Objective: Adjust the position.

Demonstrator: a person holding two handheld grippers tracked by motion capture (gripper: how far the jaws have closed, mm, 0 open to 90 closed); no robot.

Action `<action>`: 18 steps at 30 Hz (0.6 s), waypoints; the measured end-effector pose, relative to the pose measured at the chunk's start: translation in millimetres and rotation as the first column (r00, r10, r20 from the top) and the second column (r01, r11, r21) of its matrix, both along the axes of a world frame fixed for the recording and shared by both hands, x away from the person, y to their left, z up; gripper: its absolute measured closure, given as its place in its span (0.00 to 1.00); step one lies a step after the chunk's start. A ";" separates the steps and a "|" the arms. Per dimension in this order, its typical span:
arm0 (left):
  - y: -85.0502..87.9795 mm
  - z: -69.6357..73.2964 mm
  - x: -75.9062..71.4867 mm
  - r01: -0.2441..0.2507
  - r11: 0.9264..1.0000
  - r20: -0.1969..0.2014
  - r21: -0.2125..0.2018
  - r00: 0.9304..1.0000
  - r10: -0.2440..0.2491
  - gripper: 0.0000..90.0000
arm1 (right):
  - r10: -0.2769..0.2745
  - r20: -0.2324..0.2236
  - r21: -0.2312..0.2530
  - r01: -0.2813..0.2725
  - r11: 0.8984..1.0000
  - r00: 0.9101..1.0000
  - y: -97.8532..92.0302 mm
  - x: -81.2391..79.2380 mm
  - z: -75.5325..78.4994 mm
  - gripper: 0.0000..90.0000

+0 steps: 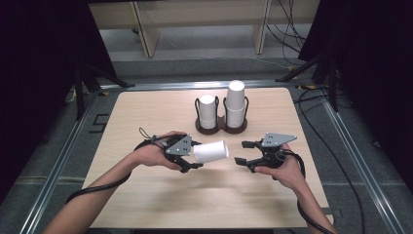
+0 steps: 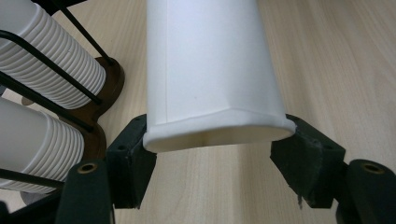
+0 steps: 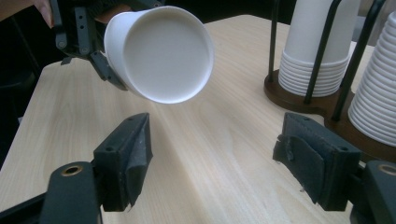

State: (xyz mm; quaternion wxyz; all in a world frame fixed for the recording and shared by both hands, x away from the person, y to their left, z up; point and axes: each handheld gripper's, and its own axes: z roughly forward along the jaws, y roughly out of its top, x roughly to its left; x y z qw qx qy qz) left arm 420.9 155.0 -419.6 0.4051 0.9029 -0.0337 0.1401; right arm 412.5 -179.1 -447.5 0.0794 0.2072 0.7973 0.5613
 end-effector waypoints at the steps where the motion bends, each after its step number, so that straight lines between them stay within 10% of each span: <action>1: -0.3 0.3 0.0 0.002 1.000 0.001 0.007 1.000 -0.002 0.35 | 0.010 -0.006 -0.006 -0.010 1.000 1.000 0.6 -0.2 0.3 0.29; 18: -5.3 4.5 2.1 0.047 0.995 0.010 0.092 0.999 -0.048 0.35 | 0.052 0.001 -0.040 -0.052 0.998 0.999 4.9 0.0 3.7 0.29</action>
